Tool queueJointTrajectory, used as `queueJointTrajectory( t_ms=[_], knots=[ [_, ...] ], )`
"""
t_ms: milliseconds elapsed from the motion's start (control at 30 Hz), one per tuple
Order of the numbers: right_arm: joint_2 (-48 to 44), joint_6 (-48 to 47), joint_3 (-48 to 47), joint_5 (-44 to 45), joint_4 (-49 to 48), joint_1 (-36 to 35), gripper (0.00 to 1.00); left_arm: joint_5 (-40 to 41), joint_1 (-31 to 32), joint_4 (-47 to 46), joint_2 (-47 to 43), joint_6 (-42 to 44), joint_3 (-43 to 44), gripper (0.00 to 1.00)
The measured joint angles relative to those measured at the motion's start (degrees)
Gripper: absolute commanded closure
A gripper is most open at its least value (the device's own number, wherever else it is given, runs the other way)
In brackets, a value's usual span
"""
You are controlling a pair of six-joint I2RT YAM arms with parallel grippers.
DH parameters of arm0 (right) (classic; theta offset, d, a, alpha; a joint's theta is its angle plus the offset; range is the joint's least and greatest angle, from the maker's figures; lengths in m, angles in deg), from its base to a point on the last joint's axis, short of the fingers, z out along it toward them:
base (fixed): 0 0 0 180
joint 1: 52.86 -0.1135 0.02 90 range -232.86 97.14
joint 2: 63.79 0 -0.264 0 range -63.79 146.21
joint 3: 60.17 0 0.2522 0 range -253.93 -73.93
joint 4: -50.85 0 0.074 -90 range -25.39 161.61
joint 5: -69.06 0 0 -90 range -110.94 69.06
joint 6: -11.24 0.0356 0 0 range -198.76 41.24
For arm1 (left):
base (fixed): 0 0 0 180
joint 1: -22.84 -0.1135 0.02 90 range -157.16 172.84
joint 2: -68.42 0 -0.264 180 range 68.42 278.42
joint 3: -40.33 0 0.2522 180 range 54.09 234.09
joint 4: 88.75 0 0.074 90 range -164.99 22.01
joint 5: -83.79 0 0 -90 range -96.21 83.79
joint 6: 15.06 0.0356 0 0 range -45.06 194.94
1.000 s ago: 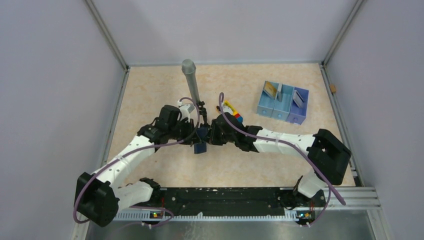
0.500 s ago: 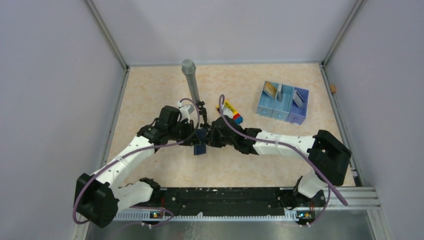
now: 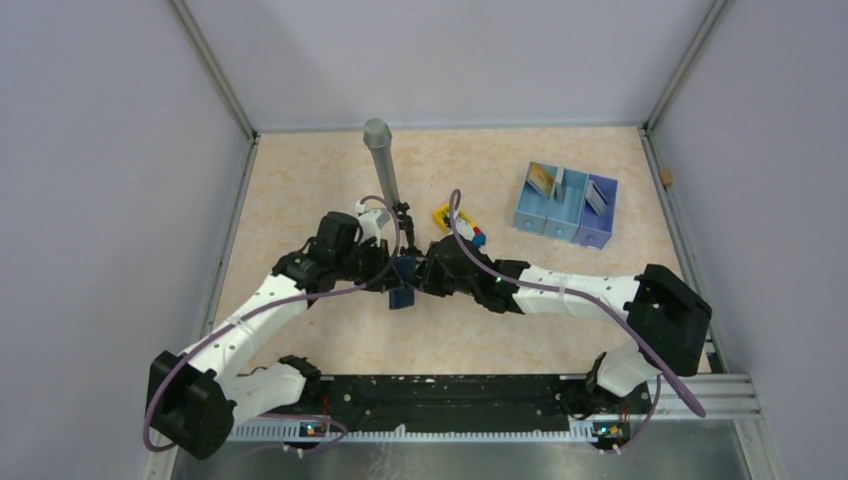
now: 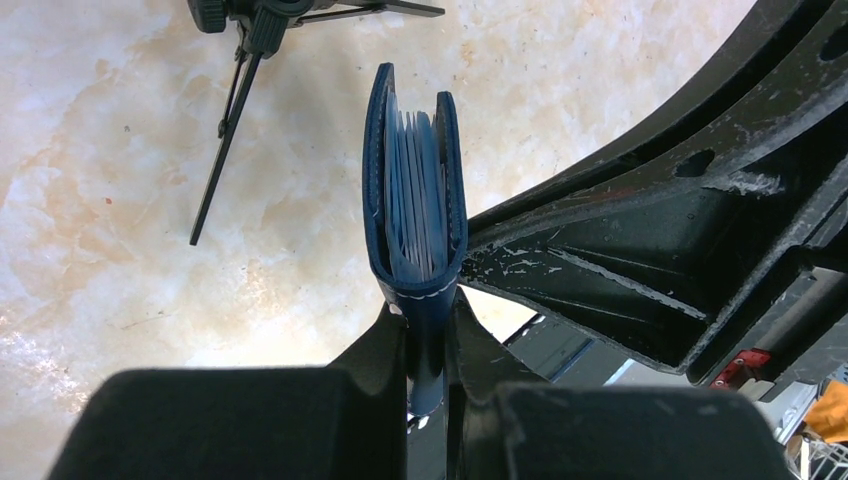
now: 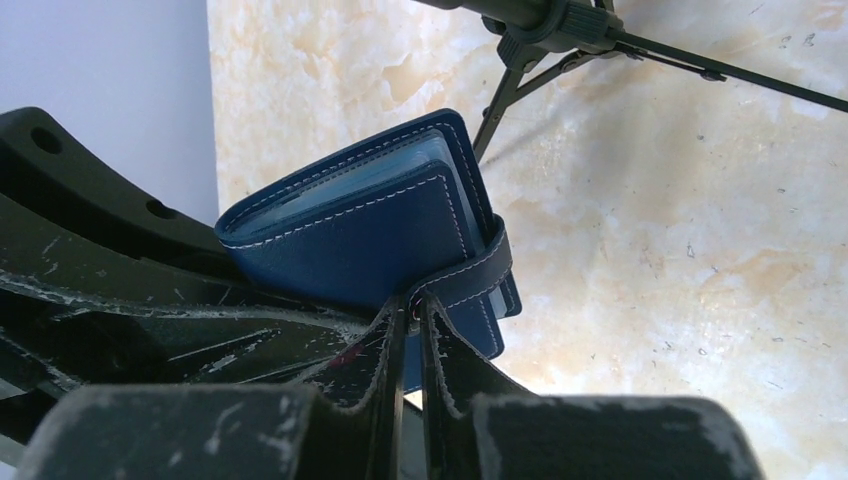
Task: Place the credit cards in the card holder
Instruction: Close the card holder, then place the card holder at the center of the board.
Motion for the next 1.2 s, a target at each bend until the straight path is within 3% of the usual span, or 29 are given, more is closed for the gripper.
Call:
queueJointTrajectory(
  t_ms=[467,600,833,1033,1100,1167,1200],
  knots=[
    [-1.9,5.6,1.6,2.9,-1.7,-0.5,0.88,0.4,0.5,-1.6,-1.3,0.8,0.0,1.0],
    [-3.5,4.9,1.4,7.5,0.7,-2.4,0.75,1.3,1.6,-1.7,-2.4,0.9,0.0,1.0],
    [-15.2,3.9,1.5,17.4,6.5,-6.2,0.59,1.0,4.3,-3.9,-5.1,-2.9,-0.2,1.0],
    [-25.2,1.1,5.0,25.5,11.0,-6.3,0.35,0.2,4.4,-11.1,-7.5,-9.2,-8.3,0.99],
    [-27.1,-1.3,6.6,27.1,12.7,-5.6,0.33,-0.3,4.5,-12.5,-7.5,-10.9,-12.0,0.9],
    [-28.4,-4.5,8.0,27.4,14.1,-3.6,0.32,-0.5,4.5,-13.5,-7.2,-12.0,-14.9,0.66],
    [-28.9,-6.2,8.7,26.5,14.2,-1.3,0.32,-0.5,4.5,-14.3,-6.9,-12.5,-16.0,0.59]
  ],
)
